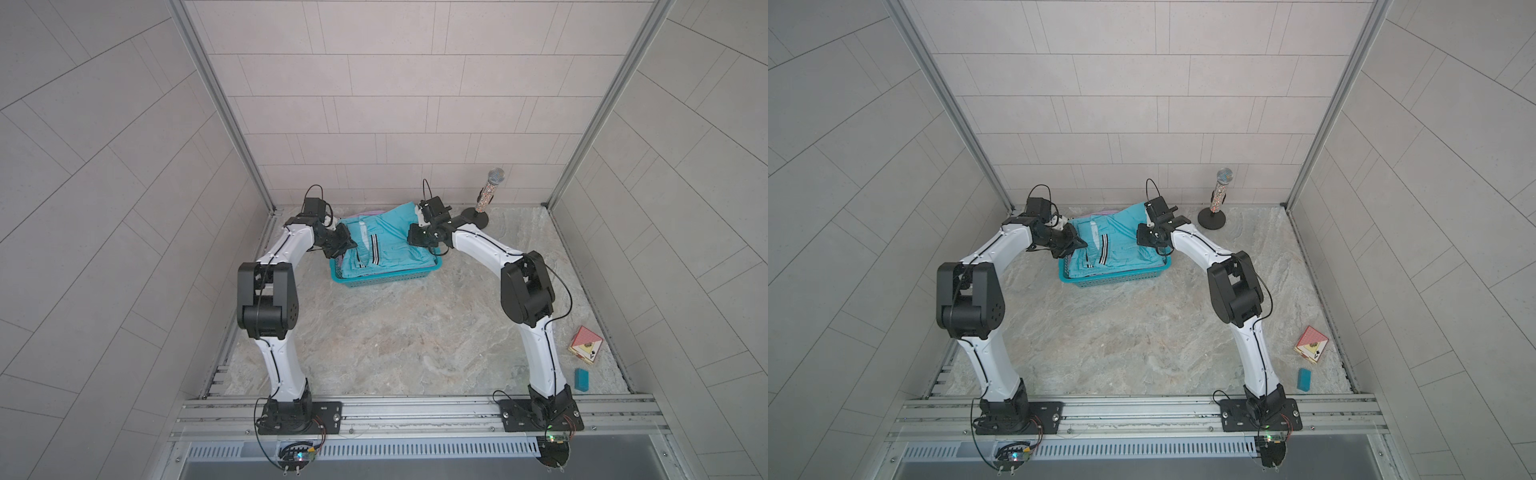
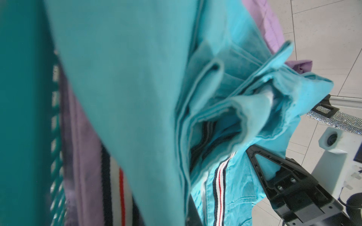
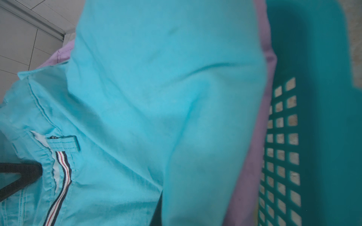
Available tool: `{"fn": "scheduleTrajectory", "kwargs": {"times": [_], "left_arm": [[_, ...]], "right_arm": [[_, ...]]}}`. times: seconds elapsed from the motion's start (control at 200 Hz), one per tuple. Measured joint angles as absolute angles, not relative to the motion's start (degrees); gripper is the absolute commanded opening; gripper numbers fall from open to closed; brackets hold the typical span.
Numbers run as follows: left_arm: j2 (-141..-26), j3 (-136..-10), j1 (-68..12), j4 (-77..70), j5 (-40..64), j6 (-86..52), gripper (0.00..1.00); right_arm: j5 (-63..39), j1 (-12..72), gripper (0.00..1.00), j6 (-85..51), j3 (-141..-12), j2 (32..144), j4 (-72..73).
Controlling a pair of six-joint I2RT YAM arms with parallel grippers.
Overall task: Put the folded long pants in the basket
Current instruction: Place the long pant in the basket.
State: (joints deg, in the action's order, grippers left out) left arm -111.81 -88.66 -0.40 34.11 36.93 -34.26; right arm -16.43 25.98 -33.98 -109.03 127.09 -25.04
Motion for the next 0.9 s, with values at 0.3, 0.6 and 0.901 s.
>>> {"fn": "scheduleTrajectory", "kwargs": {"times": [0.3,0.6,0.901], "left_arm": [[-106.67,-88.38,0.38,38.0,32.99,-32.88,0.58],[-88.4,-91.48,0.84,43.13,27.86,-33.32,0.14],[-86.63,-88.71,-5.69,37.54,33.04,-37.12,0.0]], "right_arm": [[-13.04,26.09,0.55,-30.98,-112.16,126.26,-30.94],[-8.88,26.65,0.49,-27.92,-112.33,114.72,-36.88],[-9.8,31.0,0.38,-29.76,-101.34,104.18,-30.46]]}}
